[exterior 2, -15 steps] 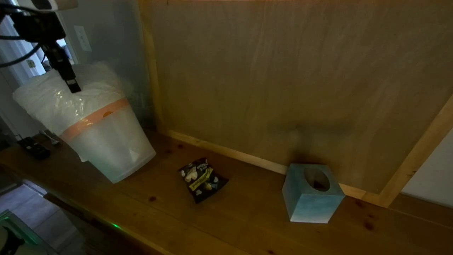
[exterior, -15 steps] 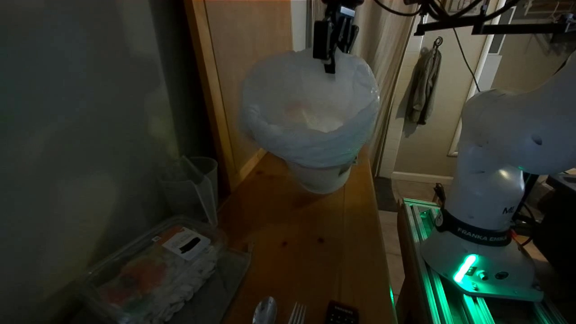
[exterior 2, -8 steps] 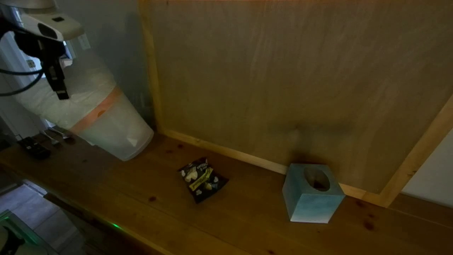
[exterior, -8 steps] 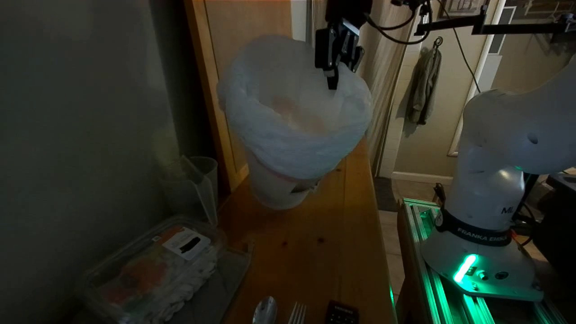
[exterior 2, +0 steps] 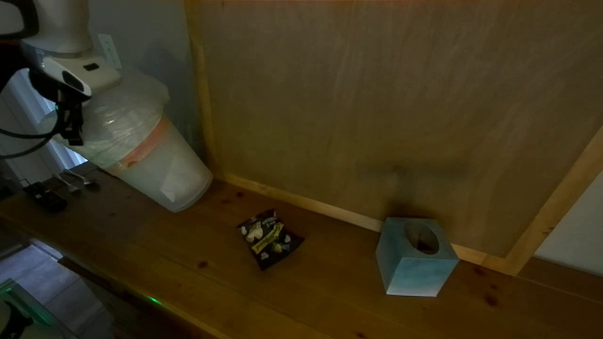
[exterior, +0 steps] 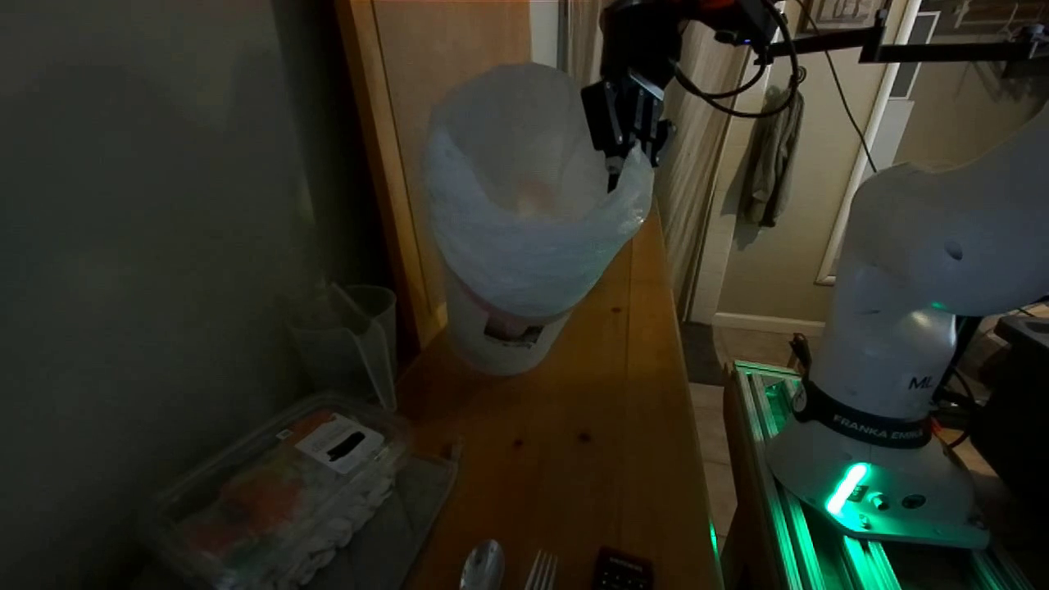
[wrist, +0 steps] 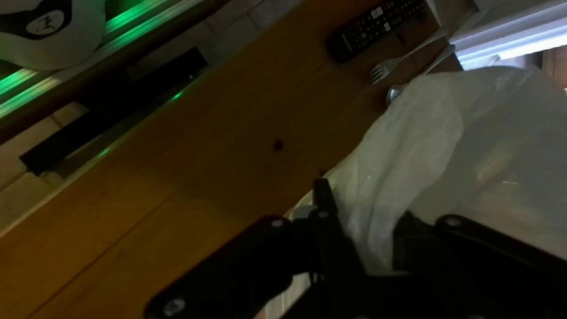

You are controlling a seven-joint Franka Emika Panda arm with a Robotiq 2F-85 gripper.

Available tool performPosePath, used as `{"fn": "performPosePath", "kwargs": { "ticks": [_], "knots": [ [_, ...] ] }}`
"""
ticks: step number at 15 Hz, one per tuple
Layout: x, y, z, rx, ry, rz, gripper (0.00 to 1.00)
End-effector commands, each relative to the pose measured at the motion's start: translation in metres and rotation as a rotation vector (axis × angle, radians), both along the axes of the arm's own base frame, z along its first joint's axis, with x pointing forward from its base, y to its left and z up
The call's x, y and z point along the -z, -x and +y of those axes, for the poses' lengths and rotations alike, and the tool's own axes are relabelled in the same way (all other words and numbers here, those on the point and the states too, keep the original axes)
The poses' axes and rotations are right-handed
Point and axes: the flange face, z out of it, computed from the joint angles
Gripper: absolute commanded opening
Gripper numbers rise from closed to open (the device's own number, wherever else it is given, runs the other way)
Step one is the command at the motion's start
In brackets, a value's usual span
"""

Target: Correct the bin's position

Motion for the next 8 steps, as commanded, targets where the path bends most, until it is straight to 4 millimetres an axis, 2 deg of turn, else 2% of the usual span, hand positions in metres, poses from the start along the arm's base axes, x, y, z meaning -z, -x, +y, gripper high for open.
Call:
{"fn": "performPosePath", "kwargs": {
  "ticks": [1,8],
  "knots": [
    [0.004,0.002,-0.004,0.037,-0.09,0.036,0.05],
    [-0.009,0.01,-0.007,0.037,-0.271,0.078,0.05]
  ]
}}
